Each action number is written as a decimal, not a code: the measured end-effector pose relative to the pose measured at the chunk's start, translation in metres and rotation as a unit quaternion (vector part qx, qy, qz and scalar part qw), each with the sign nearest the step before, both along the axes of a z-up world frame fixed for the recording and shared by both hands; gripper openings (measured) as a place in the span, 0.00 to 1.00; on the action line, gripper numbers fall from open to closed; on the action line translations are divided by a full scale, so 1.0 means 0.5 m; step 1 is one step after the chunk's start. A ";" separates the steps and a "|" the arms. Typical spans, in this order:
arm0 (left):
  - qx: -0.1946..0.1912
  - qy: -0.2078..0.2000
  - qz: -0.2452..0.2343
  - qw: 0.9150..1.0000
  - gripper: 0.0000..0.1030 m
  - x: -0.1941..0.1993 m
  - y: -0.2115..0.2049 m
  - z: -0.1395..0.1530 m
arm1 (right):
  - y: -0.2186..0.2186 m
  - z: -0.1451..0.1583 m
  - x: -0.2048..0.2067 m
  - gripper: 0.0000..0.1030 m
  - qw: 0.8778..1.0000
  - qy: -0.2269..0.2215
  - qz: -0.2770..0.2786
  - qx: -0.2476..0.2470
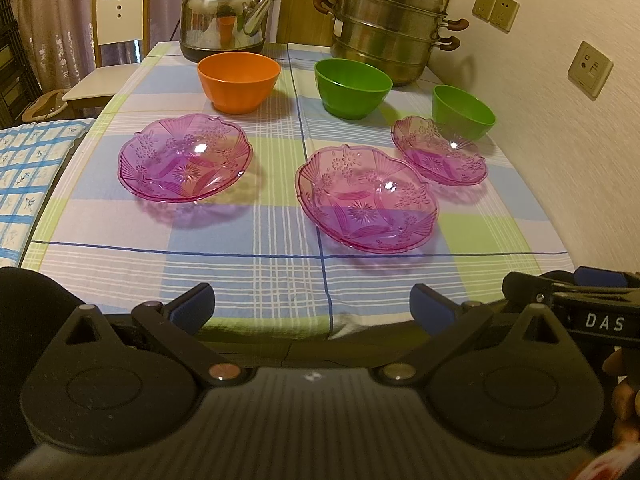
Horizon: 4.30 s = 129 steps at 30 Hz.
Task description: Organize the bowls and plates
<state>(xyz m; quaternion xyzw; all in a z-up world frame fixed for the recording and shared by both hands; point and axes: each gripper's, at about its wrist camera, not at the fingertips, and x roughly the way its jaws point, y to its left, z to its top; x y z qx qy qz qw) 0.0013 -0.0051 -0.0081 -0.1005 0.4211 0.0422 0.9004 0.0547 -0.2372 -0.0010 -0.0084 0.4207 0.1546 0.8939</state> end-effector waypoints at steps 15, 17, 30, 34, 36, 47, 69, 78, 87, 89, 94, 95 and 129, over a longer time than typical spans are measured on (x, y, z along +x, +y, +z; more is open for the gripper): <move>0.000 0.000 0.000 1.000 1.00 0.000 0.000 0.000 | 0.000 0.000 0.000 1.00 1.000 0.000 0.000 0.000; 0.000 0.000 0.000 1.000 1.00 0.000 0.000 0.000 | -0.001 0.000 0.000 1.00 1.000 0.000 0.000 0.000; 0.000 0.000 0.001 1.000 1.00 0.000 0.000 0.000 | -0.002 0.002 0.002 1.00 1.000 0.000 -0.001 0.000; 0.000 0.000 0.000 1.000 1.00 0.000 0.000 0.000 | -0.002 0.002 0.002 1.00 1.000 -0.001 -0.001 0.000; 0.000 0.000 0.000 1.000 1.00 0.000 0.000 0.000 | -0.002 0.002 0.003 1.00 1.000 -0.001 -0.001 0.000; -0.002 -0.002 0.002 1.000 1.00 0.003 0.000 0.004 | 0.005 0.004 0.006 1.00 1.000 -0.001 0.003 -0.001; -0.016 -0.038 0.026 0.999 1.00 0.062 0.164 0.058 | 0.099 0.021 0.093 1.00 0.997 0.019 0.044 0.061; -0.001 -0.050 0.011 0.999 1.00 0.130 0.300 0.084 | 0.209 0.029 0.140 1.00 0.991 -0.030 0.104 0.080; -0.001 -0.015 -0.002 1.000 0.95 0.204 0.426 0.032 | 0.313 0.004 0.217 0.99 0.988 -0.001 0.114 0.103; -0.002 -0.006 -0.003 1.000 0.95 0.219 0.449 0.013 | 0.333 -0.005 0.233 0.99 0.988 0.000 0.115 0.104; 0.003 0.010 -0.001 1.000 0.91 0.253 0.490 -0.035 | 0.378 -0.032 0.261 0.94 0.987 -0.003 0.118 0.113; 0.004 0.012 0.000 1.000 0.91 0.258 0.496 -0.043 | 0.390 -0.040 0.268 0.84 0.986 -0.002 0.121 0.113; -0.013 0.060 -0.013 0.998 0.22 0.371 0.548 -0.180 | 0.504 -0.195 0.380 0.27 0.987 0.085 0.105 0.092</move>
